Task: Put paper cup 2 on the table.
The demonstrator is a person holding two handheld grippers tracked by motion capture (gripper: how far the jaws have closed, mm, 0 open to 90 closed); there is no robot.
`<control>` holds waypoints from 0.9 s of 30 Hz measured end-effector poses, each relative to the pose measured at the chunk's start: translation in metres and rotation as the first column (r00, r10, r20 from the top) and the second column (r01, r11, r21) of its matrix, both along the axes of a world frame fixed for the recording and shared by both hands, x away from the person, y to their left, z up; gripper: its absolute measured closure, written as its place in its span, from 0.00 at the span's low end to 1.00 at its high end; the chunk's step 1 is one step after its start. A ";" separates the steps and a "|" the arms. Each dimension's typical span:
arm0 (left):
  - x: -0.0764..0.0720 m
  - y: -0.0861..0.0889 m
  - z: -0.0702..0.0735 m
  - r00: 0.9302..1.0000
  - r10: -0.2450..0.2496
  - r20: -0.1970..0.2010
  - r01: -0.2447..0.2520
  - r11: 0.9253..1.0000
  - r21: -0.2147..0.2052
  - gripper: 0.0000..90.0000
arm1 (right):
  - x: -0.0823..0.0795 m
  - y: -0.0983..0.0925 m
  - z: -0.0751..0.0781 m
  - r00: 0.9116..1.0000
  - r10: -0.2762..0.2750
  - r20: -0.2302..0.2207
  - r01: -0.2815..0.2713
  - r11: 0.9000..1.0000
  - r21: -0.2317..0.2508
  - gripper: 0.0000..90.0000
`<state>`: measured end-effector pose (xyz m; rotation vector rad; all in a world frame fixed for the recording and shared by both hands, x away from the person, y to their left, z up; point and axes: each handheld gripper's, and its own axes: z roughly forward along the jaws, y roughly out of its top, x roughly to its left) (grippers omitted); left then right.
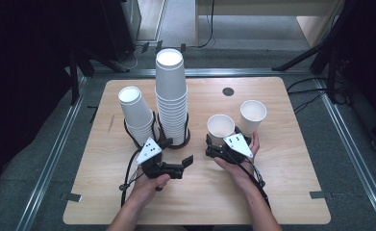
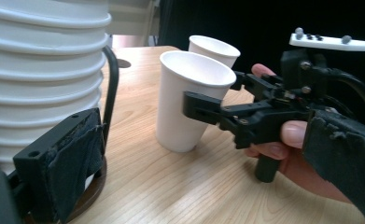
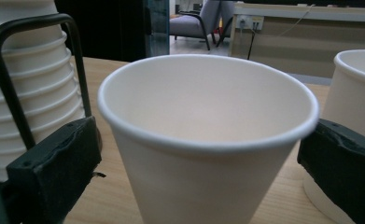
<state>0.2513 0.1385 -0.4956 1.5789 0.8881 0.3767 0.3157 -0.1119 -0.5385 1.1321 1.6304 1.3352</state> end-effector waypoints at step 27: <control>-0.025 0.085 -0.024 0.974 0.213 -0.081 -0.214 0.977 0.000 0.00 | -0.046 -0.053 0.006 0.999 0.031 0.016 -0.031 1.000 0.002 0.00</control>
